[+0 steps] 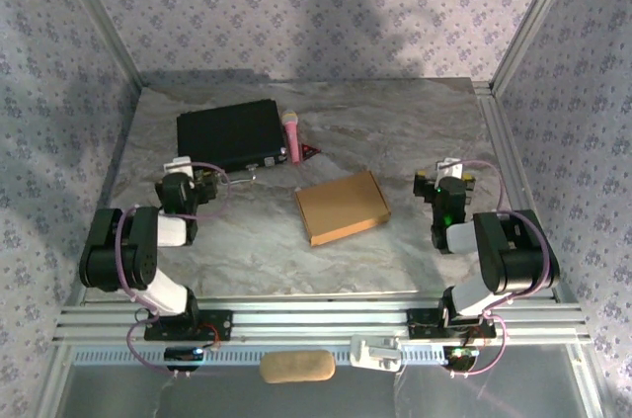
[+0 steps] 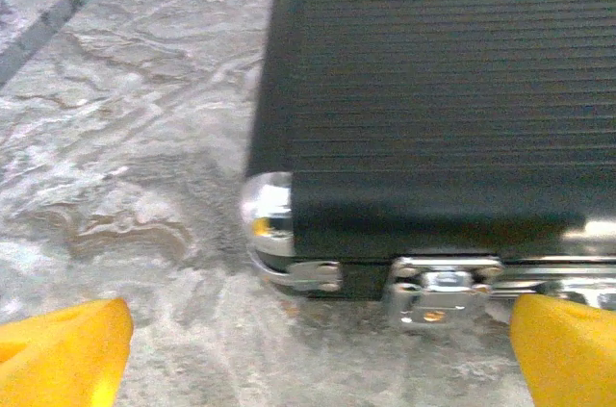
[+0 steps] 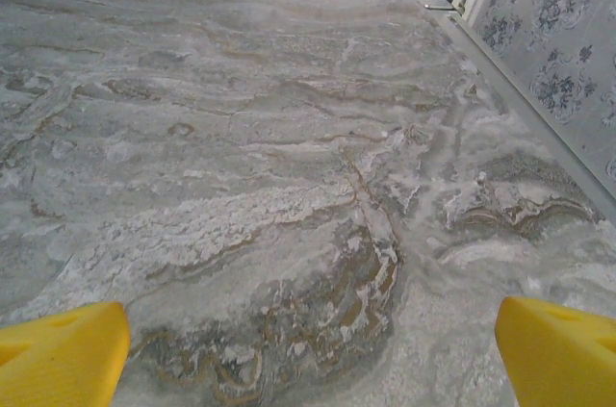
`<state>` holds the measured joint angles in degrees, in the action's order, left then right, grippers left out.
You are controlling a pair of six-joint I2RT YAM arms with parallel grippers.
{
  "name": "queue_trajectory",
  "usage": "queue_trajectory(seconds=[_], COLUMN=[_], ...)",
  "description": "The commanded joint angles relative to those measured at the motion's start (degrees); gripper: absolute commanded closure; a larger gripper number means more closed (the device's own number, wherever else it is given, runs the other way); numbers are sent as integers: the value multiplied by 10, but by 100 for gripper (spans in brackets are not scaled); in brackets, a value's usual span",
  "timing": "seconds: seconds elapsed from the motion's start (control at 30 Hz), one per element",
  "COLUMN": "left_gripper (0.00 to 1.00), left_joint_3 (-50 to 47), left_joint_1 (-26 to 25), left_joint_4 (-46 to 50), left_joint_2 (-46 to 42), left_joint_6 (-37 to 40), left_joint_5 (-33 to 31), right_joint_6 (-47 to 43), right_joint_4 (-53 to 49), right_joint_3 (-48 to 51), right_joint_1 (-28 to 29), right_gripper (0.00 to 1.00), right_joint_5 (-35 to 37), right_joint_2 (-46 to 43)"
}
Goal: Fold the paper box
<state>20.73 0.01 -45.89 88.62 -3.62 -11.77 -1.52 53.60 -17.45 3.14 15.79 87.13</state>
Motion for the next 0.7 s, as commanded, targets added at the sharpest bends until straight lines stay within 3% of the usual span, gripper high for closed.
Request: queue_trajectory(seconds=[0.0,0.07,0.67], left_gripper=[0,0,0], left_joint_3=[14,19,18], left_joint_1=[-10,-2,-3], left_joint_4=[-56,-19,-30], left_joint_2=[3,-10,-8], left_joint_6=[11,-3,-1], left_joint_5=[-4,-4,-6], right_joint_6=[17,20,20], right_joint_4=[-54,-57,-51], right_joint_3=[-40,-42,-38], right_joint_1=[-29,-34,-34], right_gripper=[1,1,1], right_joint_5=[-29,-34,-32], right_joint_2=[1,1,-2])
